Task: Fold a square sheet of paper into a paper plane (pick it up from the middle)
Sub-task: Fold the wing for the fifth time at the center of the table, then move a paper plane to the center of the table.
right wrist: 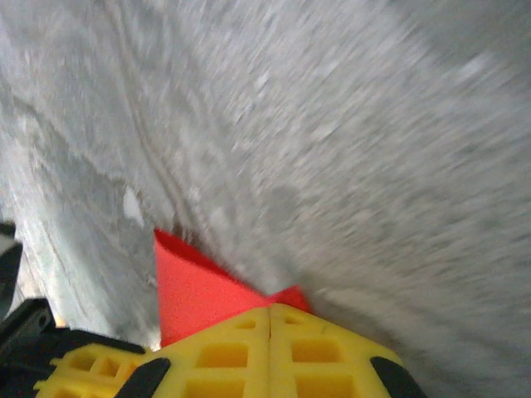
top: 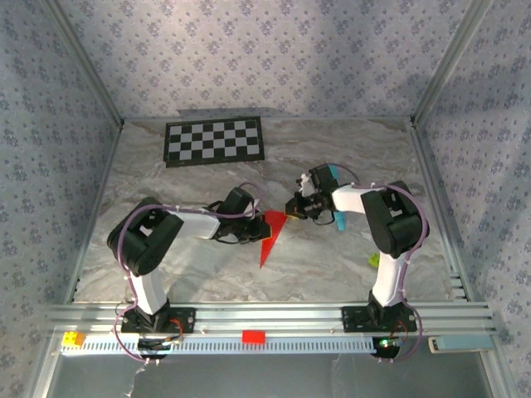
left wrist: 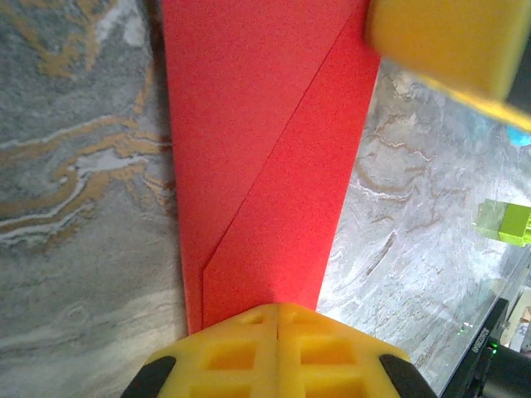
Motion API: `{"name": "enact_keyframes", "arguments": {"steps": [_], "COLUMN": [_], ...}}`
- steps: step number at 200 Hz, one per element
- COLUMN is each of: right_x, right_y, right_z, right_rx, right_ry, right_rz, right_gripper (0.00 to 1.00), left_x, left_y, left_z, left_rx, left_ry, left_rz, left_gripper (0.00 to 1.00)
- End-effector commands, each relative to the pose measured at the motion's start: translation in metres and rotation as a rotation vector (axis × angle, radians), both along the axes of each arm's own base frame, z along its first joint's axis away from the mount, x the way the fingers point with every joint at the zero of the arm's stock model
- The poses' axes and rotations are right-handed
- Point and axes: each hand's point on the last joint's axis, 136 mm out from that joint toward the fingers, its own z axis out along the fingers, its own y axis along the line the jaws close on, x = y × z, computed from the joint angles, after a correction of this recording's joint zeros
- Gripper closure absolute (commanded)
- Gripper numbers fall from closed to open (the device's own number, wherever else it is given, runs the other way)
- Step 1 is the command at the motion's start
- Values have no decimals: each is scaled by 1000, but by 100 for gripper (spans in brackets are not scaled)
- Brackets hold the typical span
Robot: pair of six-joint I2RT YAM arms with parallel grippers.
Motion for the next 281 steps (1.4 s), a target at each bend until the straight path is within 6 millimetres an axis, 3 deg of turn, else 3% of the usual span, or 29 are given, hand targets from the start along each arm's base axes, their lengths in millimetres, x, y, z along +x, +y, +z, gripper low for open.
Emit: {"name": "enact_keyframes", "arguments": {"steps": [1, 44, 73, 99, 145, 209, 281], "right_x": [14, 9, -12, -31, -50, -60, -65], "right_y": [-11, -12, -13, -12, -1, 7, 8], "right_z": [5, 39, 35, 27, 17, 13, 12], "right_rx": [-10, 1, -6, -9, -15, -29, -34], "right_ry": [-16, -77, -59, -29, -7, 5, 9], "right_rz": [-8, -6, -9, -16, -7, 16, 22], "right_gripper": [97, 93, 91, 91, 90, 90, 90], "left_x": [-27, -9, 4, 9, 2, -8, -18], "left_y": [24, 5, -2, 13, 35, 22, 31], "left_z": [-35, -6, 32, 49, 34, 20, 8], "left_rx": [144, 98, 59, 97, 123, 85, 131], "left_ry": [112, 32, -72, -135, -82, -12, 16], "left_rz": [33, 89, 117, 145, 157, 81, 81], "left_gripper": [99, 92, 82, 78, 77, 77, 81]}}
